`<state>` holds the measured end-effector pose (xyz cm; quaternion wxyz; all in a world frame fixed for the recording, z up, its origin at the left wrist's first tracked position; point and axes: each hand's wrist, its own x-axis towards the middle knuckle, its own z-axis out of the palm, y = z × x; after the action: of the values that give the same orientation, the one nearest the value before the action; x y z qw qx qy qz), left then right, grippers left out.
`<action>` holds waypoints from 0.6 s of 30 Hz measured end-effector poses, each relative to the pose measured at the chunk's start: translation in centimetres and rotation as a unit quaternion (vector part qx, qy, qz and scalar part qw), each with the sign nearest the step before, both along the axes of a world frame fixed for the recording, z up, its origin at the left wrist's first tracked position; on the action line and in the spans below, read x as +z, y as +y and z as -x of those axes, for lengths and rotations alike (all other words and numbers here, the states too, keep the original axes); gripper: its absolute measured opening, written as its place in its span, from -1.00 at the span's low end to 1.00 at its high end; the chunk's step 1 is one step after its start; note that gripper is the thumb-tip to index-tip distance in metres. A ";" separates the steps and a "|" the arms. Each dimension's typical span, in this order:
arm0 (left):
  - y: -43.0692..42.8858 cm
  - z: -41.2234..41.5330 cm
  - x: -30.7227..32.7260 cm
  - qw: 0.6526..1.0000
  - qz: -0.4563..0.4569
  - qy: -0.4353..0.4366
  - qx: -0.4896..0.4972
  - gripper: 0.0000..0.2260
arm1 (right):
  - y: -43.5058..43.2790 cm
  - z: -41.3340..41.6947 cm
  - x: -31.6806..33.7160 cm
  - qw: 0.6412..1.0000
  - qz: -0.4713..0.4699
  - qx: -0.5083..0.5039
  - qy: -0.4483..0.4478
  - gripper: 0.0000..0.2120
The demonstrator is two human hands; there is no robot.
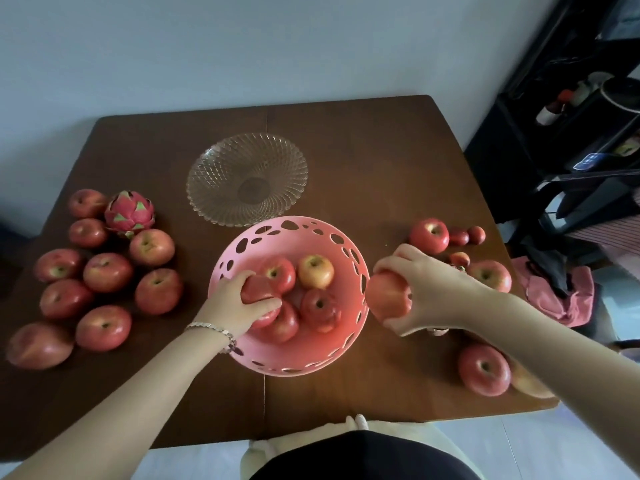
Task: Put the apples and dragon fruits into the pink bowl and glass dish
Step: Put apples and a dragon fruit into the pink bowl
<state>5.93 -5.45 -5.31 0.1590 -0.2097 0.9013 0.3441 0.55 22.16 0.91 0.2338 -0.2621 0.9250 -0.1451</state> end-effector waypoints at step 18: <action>-4.8 -1.9 -3.3 0.916 0.296 0.062 -0.263 -0.24 | -8.0 -1.0 -4.2 0.986 0.134 -0.076 -0.067 -0.34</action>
<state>7.81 -10.22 -8.63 0.1184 0.0190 0.9926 0.0199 1.55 14.18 -3.29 0.2467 -0.2096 0.8965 -0.3025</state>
